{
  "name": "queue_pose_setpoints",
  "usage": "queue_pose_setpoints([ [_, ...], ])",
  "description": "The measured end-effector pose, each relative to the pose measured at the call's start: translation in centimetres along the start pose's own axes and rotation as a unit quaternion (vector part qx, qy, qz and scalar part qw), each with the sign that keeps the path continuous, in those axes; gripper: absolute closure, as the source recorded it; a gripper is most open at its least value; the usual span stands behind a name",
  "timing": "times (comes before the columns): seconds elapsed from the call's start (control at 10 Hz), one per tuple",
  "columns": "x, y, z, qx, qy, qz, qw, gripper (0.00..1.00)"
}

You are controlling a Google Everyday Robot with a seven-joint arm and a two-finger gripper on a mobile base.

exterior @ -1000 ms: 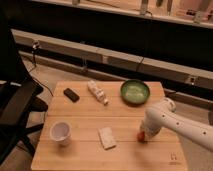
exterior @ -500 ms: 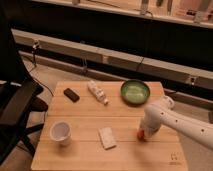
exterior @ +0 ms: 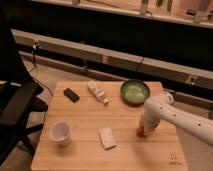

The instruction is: Drag the pepper across the table

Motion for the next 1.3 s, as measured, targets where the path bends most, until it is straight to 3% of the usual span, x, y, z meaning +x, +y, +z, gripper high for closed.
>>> queue_pose_setpoints([
  [1.3, 1.3, -2.9, -0.4, 0.003, -0.006, 0.014, 0.9999, 1.00],
])
